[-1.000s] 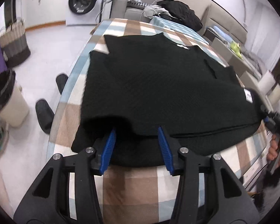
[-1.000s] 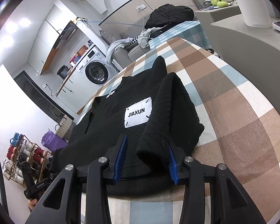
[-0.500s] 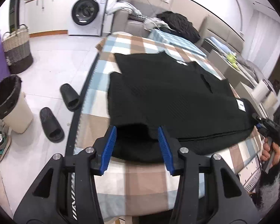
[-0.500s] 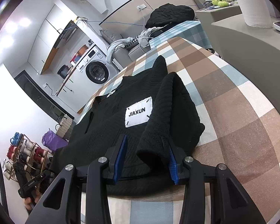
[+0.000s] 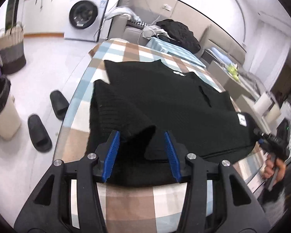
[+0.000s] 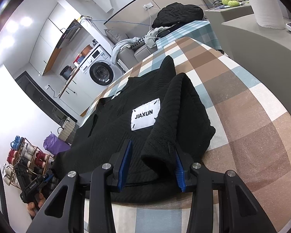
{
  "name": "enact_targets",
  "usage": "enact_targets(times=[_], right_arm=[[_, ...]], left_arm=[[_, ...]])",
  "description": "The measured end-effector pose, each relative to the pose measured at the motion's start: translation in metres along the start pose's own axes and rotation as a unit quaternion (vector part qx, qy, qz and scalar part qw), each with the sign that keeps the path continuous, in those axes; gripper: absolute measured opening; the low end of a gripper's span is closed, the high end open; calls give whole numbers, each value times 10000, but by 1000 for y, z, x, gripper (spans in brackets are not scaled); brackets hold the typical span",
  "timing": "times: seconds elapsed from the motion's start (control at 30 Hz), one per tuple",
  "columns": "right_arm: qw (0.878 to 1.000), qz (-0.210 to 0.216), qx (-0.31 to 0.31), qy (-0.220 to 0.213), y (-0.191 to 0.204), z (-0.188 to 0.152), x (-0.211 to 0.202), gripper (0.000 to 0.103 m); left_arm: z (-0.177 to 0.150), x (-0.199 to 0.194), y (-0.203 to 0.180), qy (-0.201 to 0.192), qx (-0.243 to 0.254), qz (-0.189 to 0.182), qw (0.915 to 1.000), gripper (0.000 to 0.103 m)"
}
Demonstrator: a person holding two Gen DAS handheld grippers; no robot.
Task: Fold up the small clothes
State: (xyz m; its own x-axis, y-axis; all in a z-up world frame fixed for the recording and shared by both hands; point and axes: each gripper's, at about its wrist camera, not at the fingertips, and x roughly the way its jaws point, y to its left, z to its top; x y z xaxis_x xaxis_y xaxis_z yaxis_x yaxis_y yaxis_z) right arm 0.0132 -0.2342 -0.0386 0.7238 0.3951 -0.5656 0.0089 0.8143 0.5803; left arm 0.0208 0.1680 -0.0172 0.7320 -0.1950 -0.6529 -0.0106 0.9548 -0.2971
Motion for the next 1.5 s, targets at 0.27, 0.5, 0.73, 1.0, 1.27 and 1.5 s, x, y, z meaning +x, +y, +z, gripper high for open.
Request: enact_targets(times=[0.27,0.5,0.73,1.0,1.27,1.5], right_arm=[[10000,0,14,17,0,0,0,41],[10000,-18,21,31,0,0,1,42],[9998,-14,184,36,-3,0,0,42],[9985,-325,432,-21,-5,2,-3,8],[9942,128,1019,-307,-6,22,-14,6],[9834,422,1609,-726,-9,67,-13,6]], left_arm=[[3,5,8,-91,-150,903,9958,51],[-1,17,29,30,-621,1037,9927,37],[2,9,27,-261,-717,885,9932,6],[10,-6,23,-455,-916,712,9922,5],[27,-15,28,-536,-1274,395,9896,4],[72,-8,29,-749,-1333,330,9877,4]])
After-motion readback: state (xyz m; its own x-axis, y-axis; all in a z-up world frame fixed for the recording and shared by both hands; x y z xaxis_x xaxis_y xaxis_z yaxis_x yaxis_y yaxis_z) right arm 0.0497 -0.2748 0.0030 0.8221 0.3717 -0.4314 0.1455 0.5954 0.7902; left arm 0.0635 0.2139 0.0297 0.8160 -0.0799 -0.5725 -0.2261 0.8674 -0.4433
